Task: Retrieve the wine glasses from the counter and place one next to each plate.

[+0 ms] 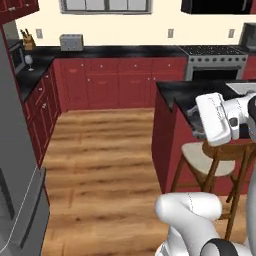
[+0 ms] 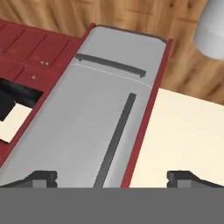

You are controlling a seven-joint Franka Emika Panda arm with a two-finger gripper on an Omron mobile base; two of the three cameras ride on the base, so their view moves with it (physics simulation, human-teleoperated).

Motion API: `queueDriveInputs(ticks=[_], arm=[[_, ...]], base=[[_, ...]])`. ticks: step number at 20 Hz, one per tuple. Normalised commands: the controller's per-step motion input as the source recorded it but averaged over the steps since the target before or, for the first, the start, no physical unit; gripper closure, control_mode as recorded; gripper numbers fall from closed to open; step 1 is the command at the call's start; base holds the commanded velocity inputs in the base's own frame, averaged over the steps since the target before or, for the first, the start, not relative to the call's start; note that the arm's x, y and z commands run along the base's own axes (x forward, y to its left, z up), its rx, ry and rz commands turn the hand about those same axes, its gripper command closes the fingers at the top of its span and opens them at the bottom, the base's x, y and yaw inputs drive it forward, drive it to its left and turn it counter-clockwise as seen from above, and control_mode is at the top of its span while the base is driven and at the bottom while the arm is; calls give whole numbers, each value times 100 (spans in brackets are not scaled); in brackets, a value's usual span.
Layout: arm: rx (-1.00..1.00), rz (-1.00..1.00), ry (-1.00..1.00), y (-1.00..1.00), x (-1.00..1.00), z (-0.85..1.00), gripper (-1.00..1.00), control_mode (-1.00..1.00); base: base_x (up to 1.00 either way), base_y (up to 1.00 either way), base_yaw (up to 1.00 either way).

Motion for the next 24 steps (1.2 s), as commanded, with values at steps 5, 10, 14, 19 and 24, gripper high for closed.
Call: queueDriveInputs(ticks=[5, 10, 14, 19, 24], arm=[[0, 0, 0, 0, 0, 0, -100, 100], [0, 0, 0, 0, 0, 0, -100, 100], [0, 0, 0, 0, 0, 0, -100, 100], [0, 0, 0, 0, 0, 0, -100, 100], [0, 0, 0, 0, 0, 0, -100, 100]], base=[[51, 61, 72], [63, 41, 74], [100, 27, 36], [100, -3, 1], [100, -80, 5]])
